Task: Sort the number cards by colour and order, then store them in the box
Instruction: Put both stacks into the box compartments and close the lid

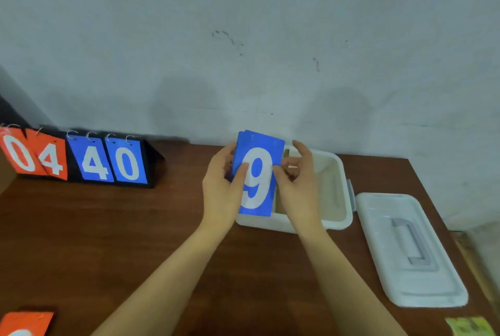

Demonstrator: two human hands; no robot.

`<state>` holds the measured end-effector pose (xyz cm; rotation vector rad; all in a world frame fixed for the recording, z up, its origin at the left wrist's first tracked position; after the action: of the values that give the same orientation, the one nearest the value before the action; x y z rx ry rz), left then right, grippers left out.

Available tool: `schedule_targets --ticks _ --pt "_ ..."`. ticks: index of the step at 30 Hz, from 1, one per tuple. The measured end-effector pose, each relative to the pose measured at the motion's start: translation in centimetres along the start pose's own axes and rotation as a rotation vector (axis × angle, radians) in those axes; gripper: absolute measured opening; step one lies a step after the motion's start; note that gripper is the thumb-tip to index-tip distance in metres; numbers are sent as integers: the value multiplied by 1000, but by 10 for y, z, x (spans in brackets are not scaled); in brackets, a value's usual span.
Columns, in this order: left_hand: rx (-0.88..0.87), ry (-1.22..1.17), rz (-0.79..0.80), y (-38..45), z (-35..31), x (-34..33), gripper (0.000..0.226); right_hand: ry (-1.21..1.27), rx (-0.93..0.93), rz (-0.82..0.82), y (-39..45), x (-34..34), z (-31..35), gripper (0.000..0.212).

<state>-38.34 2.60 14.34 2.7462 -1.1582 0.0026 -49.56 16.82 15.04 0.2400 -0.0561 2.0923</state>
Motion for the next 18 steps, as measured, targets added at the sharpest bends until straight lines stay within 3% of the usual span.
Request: schedule_targets --ticks 6,11,15,18 --pt "30 -17 89 41 19 -26 33 -134 -60 86 64 7 -19 35" --pt "106 11 131 57 44 -34 38 -55 -81 20 82 12 -31 20" --pt "104 93 252 68 55 -36 47 -31 -73 68 84 12 -39 17" --pt "67 193 294 83 52 -36 34 -49 -58 135 79 10 -40 11"
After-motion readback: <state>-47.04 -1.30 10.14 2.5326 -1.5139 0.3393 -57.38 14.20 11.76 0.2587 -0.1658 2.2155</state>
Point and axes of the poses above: each hand's wrist, its own y-axis towards the middle knuckle, its own x-axis out of the back of the hand, z = x × y, the point moved 10 cm from there along y, towards the middle knuckle, and after that the axes turned 9 degrees about z, right-handed, at the moved point
